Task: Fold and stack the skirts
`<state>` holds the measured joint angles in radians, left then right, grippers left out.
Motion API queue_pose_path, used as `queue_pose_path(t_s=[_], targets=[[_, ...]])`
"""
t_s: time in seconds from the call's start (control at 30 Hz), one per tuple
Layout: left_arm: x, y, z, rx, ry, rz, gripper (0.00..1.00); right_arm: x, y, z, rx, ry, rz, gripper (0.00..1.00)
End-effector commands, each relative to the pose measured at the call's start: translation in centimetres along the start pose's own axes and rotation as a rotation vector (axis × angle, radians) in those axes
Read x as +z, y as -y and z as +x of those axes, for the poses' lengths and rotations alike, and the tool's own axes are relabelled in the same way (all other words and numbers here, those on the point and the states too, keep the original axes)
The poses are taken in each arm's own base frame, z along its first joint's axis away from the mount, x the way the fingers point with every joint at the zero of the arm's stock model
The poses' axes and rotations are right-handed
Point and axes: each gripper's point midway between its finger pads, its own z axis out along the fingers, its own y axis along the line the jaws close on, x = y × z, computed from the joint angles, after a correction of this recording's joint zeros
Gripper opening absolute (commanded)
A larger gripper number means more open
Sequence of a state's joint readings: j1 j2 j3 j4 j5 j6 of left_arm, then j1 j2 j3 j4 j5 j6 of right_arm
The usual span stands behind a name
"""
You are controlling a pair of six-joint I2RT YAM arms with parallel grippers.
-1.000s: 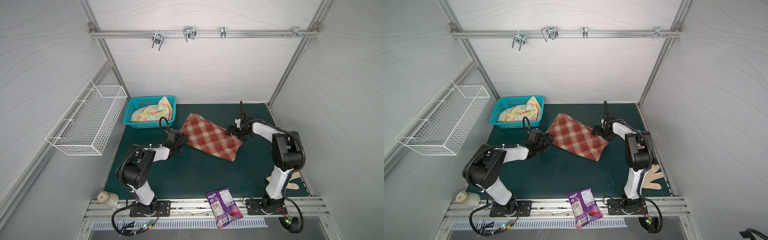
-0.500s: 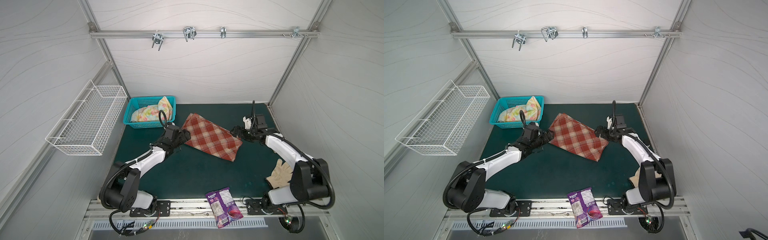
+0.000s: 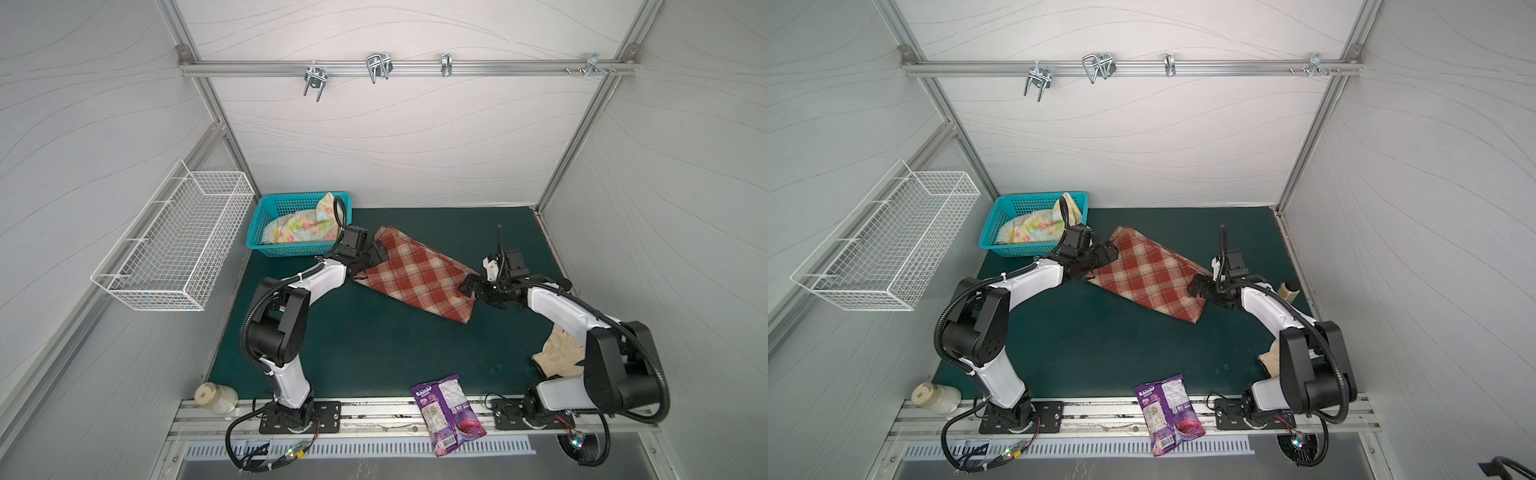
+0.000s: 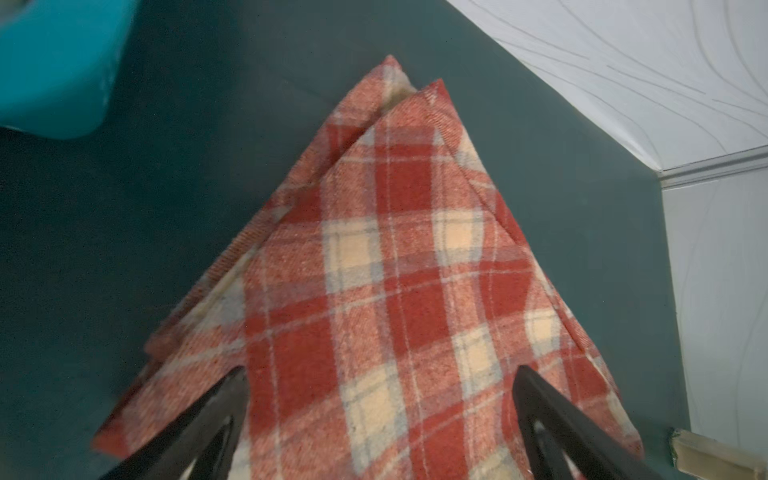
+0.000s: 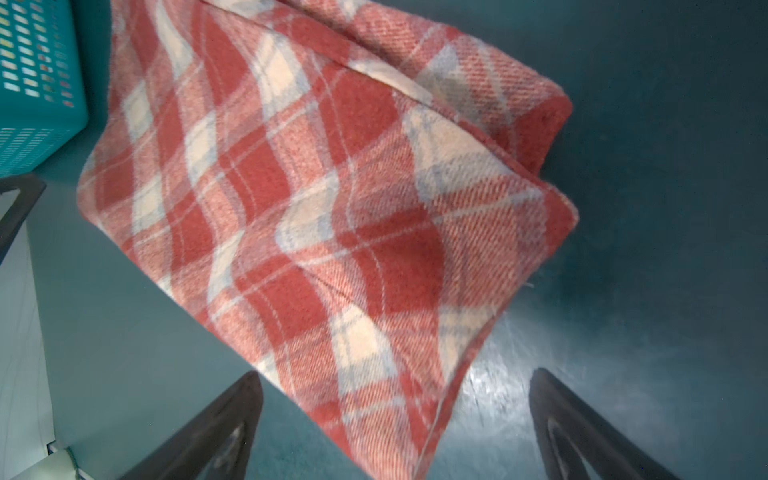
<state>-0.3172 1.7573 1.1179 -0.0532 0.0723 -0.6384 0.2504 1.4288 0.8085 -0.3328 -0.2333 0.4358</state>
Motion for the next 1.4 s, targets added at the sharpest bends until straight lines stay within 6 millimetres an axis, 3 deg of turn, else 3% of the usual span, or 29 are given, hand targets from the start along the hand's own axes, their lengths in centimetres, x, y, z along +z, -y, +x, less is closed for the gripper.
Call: queue_pose_path(t_s=[0.0,0.23,0.47,0.73,1.03,1.37], targets=[[-1.3,0.8,-2.5,-0.002,0.066,0.036,0.99,0.9,-0.9,-1.4,-0.001,0.015,-0.032,0.99],[-2.4,0.6,-2.8,-0.001,0.079,0.040,0.99,3.0,-0.6,-2.9,0.005,0.000,-0.019,0.99],[-2.3,0.2,-2.2,-0.005,0.066,0.036,0.99,3.7,-0.9,-4.6,-0.009,0.002,-0.015,0.99],[-1.7,-0.1,-1.7,-0.008,0.054,0.034,0.99,2.8,-1.5,-6.5,-0.001,0.053,-0.023,0.99],[0.5,-1.8,1.8,-0.054,0.018,0.021,0.99,5.8,-1.3,-8.9,-0.006,0.001,-0.003,0.99],[0.8,-3.9,7.1,-0.069,0.007,-0.037,0.99,7.0,-1.4,-9.0,0.002,-0.019,-0.023,0.99]])
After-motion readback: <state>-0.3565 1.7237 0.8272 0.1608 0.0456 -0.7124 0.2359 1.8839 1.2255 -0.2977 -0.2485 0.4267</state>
